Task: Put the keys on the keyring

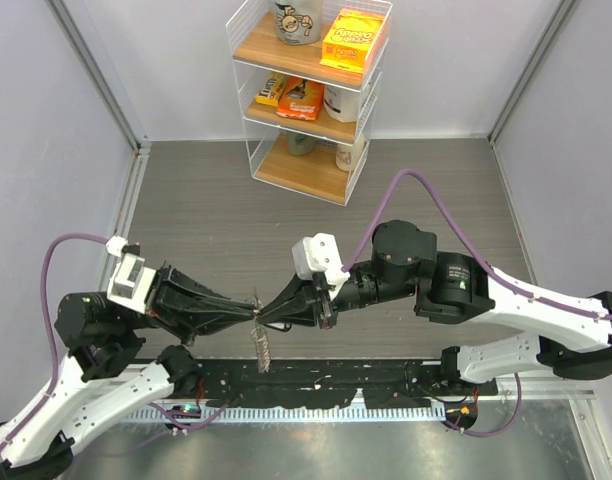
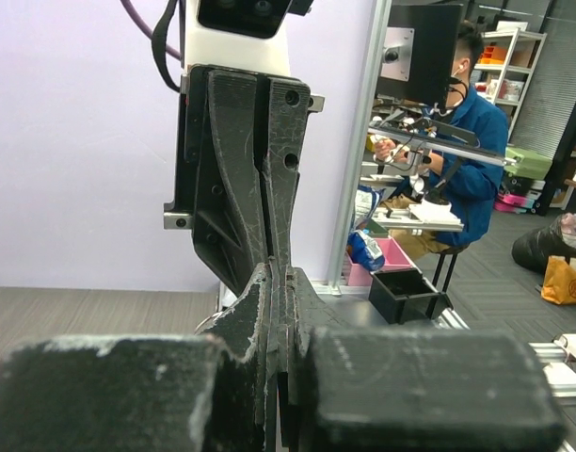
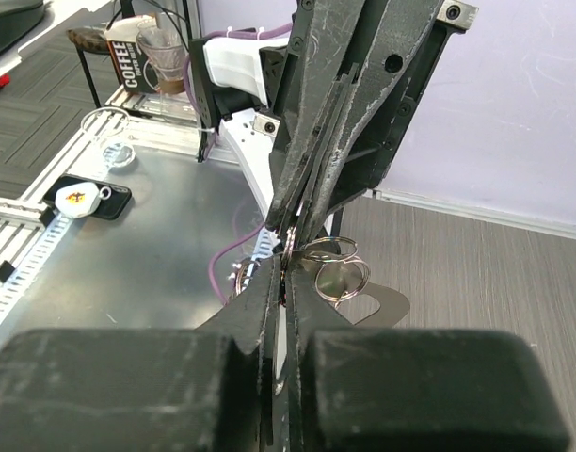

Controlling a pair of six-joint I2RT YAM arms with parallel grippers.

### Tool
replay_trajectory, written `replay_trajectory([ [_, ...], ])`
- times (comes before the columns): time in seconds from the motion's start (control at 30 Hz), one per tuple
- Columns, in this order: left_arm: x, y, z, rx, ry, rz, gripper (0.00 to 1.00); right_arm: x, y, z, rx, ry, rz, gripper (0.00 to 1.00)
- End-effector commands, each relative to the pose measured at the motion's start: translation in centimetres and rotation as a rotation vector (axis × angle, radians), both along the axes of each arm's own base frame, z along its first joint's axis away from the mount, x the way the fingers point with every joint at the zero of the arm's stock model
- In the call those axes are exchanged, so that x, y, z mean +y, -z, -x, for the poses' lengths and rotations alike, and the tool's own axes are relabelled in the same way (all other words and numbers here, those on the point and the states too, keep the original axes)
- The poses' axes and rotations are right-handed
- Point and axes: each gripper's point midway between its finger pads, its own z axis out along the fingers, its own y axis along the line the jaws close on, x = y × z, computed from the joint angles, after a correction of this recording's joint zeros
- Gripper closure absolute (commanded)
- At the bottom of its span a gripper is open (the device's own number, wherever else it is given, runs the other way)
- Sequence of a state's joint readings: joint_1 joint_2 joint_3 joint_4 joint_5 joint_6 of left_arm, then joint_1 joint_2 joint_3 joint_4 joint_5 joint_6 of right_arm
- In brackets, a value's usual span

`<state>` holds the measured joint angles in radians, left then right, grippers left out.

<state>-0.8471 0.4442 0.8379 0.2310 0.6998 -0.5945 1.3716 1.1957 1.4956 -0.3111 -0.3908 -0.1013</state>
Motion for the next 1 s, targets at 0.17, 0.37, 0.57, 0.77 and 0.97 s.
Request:
replay_trajectory([
  [0.17, 0.6, 0.6, 0.8, 0.063, 0.022, -0.065, 0.74, -2.1, -1.0, 0.9, -0.053, -0.042, 0.056, 0.95],
  [0.37, 0.7, 3.0, 1.0, 0.139, 0.021, -0.184, 0.58, -3.2, 3.1, 1.4, -0.04, -0.078, 0.243, 0.95],
  [0.57, 0.3, 5.1, 0.9, 0.205, 0.035, -0.28, 0.57, -3.8, 6.3, 2.6, 0.007, -0.152, 0.373, 0.95],
  [0.77, -0.4, 7.2, 1.2, 0.256, 0.088, -0.374, 0.57, -3.3, 7.4, 3.5, 0.09, -0.204, 0.431, 0.95],
  [0.97, -0.5, 9.1, 1.3, 0.292, 0.106, -0.453, 0.62, -2.5, 7.9, 3.4, 0.169, -0.199, 0.451, 0.95],
])
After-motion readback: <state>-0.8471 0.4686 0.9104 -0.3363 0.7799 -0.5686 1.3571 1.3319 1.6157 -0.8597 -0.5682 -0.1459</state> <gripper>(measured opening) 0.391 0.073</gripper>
